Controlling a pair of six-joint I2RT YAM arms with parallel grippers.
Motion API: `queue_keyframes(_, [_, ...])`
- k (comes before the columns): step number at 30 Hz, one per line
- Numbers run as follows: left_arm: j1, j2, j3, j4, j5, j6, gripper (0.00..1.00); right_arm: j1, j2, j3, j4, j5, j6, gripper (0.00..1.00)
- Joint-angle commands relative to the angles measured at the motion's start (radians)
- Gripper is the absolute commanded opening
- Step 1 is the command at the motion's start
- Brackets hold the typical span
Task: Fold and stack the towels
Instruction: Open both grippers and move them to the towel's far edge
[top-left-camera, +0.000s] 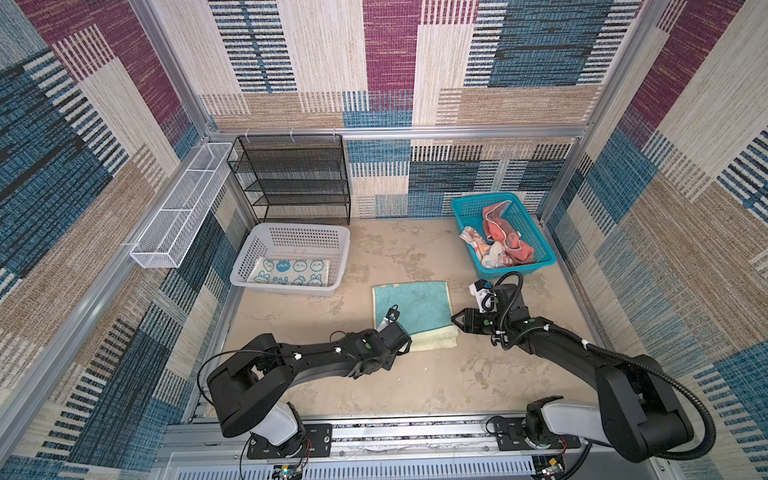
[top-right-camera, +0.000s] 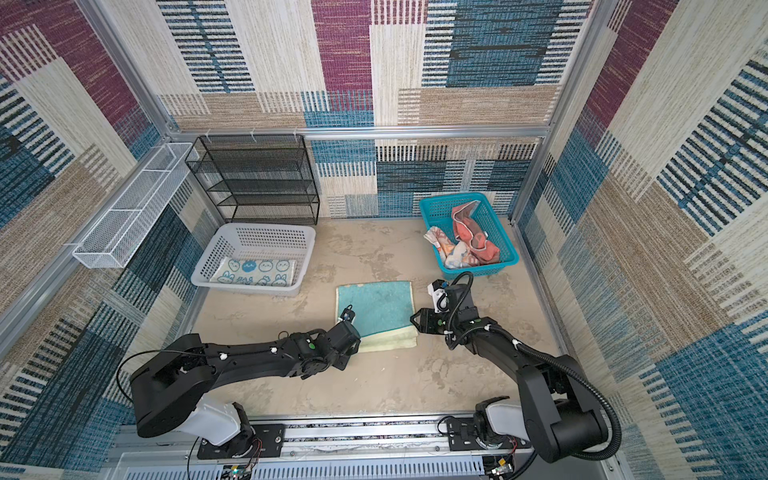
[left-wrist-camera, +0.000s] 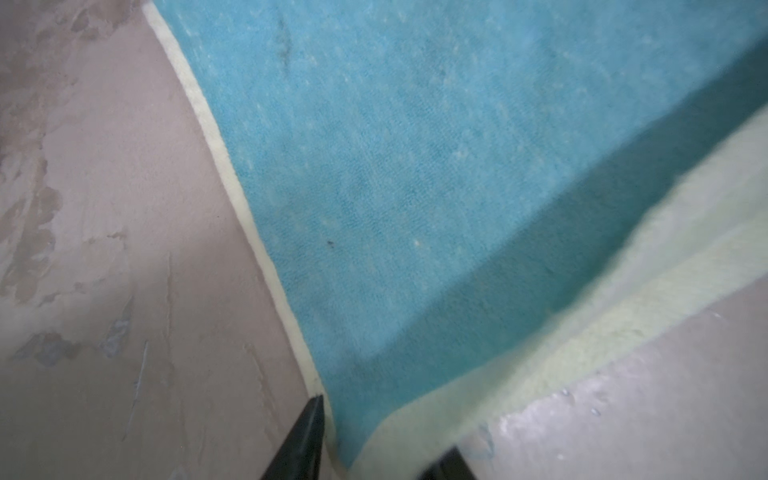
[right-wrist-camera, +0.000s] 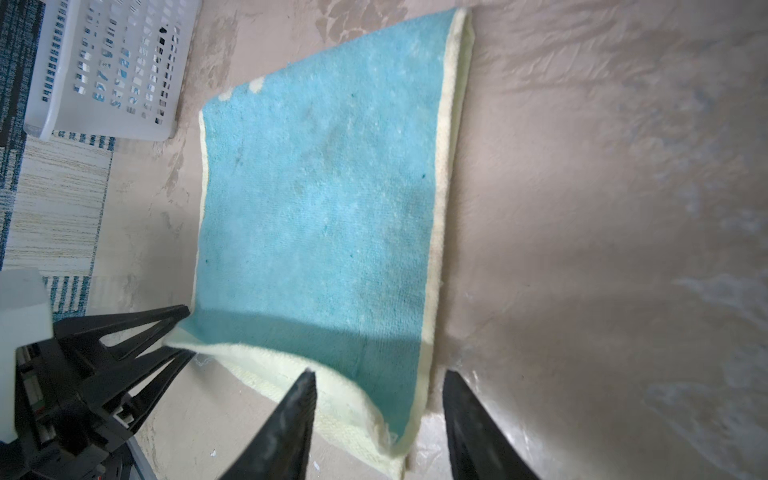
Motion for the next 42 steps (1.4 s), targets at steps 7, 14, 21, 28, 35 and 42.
queue_keyframes(7, [-0.058, -0.039, -0.035, 0.037, -0.087, 0.006, 0.54, 0.012, 0.003, 0.010, 0.042, -0.023, -0.012, 0.51])
queue_keyframes(14, [-0.063, -0.171, -0.104, 0.080, -0.099, 0.001, 0.88, 0.013, 0.002, 0.002, 0.049, -0.001, -0.005, 0.51])
queue_keyframes(21, [-0.027, -0.314, -0.152, 0.113, -0.100, -0.001, 0.99, 0.013, 0.048, 0.061, 0.073, 0.091, -0.006, 0.52])
queue_keyframes(28, [0.167, -0.280, -0.047, 0.081, 0.027, -0.027, 0.96, 0.012, 0.165, 0.199, 0.085, 0.212, -0.035, 0.52])
queue_keyframes(35, [0.296, -0.084, 0.143, 0.027, 0.089, 0.014, 0.95, 0.013, 0.333, 0.362, 0.067, 0.260, -0.088, 0.52])
queue_keyframes(42, [0.392, 0.111, 0.319, -0.027, 0.151, 0.004, 0.92, 0.013, 0.460, 0.467, 0.064, 0.278, -0.097, 0.47])
